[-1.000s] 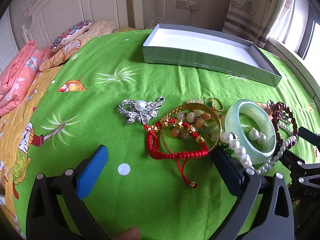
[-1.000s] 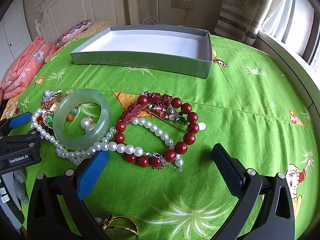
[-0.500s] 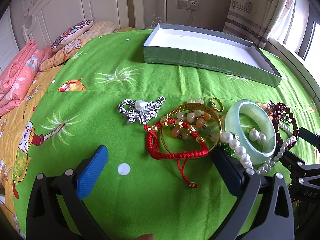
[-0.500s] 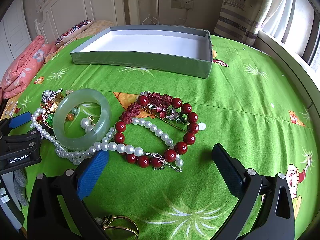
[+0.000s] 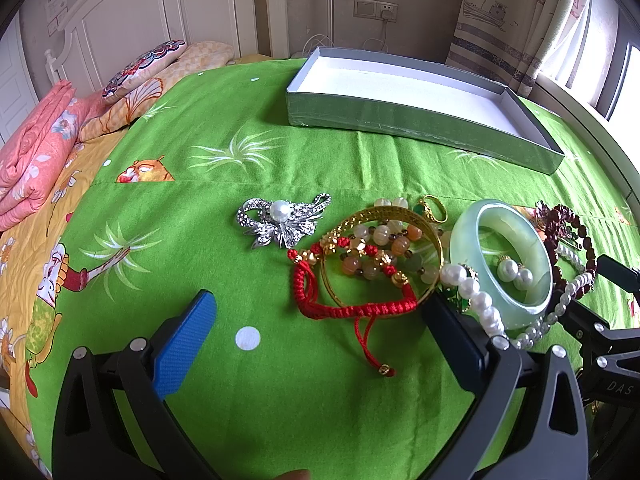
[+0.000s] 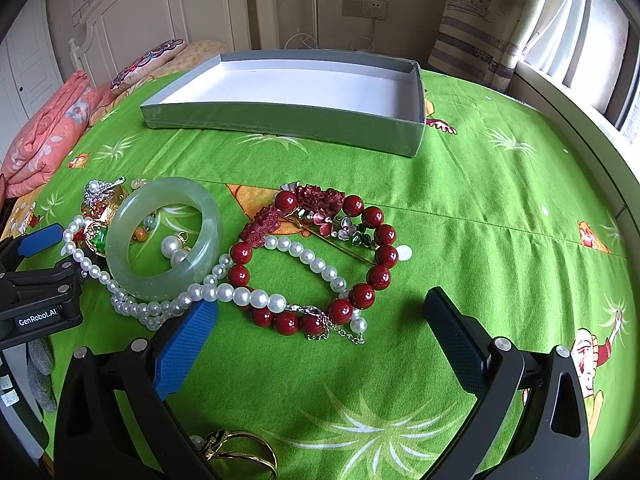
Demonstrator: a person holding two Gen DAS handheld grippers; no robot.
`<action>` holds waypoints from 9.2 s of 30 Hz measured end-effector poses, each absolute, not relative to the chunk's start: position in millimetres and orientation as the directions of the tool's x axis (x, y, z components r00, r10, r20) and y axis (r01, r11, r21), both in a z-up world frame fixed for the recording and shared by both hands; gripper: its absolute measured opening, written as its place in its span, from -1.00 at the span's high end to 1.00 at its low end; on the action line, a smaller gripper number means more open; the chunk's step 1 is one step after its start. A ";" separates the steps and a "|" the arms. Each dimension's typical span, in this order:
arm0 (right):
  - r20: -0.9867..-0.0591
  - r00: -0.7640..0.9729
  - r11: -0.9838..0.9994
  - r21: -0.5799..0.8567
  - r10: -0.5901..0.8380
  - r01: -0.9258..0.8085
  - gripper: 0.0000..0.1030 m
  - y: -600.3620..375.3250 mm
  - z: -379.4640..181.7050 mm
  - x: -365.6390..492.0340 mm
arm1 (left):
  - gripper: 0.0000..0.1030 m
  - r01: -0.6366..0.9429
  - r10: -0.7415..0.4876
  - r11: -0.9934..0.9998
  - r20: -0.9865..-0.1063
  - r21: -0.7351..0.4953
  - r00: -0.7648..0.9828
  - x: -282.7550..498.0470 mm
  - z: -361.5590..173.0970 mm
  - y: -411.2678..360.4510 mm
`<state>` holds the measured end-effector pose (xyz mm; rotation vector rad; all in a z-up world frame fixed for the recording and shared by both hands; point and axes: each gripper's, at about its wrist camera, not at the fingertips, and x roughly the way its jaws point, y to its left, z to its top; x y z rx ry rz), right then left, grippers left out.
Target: Organize jewelry
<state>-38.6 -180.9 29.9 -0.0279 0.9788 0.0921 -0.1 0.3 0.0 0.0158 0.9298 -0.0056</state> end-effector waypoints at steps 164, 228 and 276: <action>-0.557 0.789 0.965 0.180 0.259 -0.190 0.72 -264.8 78.8 -103.7 | 0.80 0.553 -0.189 0.755 -0.690 0.352 0.699 -5.8 37.2 -94.4; -0.813 0.484 0.935 0.198 0.324 -0.293 -0.42 -201.2 53.6 50.9 | 0.30 0.233 -0.110 0.972 -0.846 0.017 0.522 106.7 25.1 -21.1; -0.739 0.571 0.883 0.070 0.358 -0.464 0.23 -177.4 50.3 -144.1 | -0.50 0.111 -0.363 0.911 -0.642 -0.398 0.676 -59.0 34.0 21.1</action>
